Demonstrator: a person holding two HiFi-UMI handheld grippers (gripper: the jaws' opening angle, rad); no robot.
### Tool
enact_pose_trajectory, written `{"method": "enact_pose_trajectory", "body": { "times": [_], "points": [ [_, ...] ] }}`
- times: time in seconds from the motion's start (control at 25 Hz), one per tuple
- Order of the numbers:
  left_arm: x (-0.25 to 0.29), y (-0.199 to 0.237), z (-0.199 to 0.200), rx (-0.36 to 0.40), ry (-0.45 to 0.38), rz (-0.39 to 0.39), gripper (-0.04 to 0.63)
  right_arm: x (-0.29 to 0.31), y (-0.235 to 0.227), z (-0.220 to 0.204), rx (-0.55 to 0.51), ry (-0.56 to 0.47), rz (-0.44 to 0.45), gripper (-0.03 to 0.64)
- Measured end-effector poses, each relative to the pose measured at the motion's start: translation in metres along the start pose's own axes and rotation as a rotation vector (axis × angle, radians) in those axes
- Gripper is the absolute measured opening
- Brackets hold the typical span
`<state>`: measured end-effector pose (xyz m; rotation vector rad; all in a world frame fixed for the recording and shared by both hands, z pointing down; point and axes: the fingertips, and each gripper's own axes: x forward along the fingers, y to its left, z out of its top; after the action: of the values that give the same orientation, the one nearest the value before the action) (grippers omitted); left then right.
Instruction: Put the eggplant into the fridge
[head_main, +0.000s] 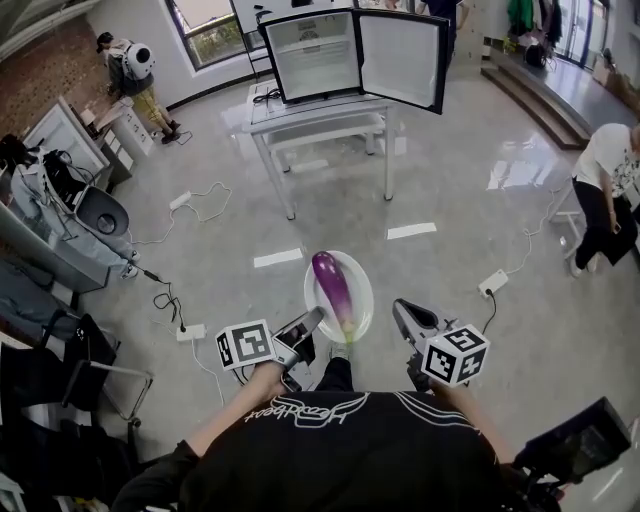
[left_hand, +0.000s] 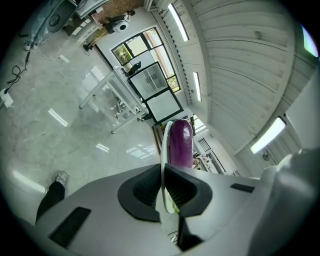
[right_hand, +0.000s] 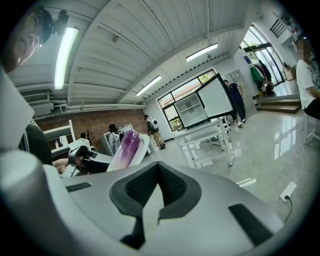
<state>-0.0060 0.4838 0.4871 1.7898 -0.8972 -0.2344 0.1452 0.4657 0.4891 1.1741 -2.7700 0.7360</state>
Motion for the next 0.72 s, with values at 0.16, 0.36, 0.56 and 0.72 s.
{"method": "enact_pose_trajectory", "body": {
  "times": [0.16,0.36,0.56,0.72],
  "points": [
    [0.029,0.022,0.049,-0.017,0.022,0.01,0.023,0.049,-0.026,0.019,0.026,0.004,-0.018,0.006],
    [0.067,0.044,0.126,-0.02,0.047,0.011,0.023,0.12,-0.057,0.051,0.05,0.013,-0.043,0.006],
    [0.097,0.07,0.202,-0.03,0.05,0.0,0.023,0.2,-0.076,0.085,0.045,0.022,-0.047,0.006],
    [0.114,0.089,0.251,-0.031,0.035,-0.021,0.023,0.25,-0.083,0.11,0.002,0.028,-0.048,0.006]
  ]
}}
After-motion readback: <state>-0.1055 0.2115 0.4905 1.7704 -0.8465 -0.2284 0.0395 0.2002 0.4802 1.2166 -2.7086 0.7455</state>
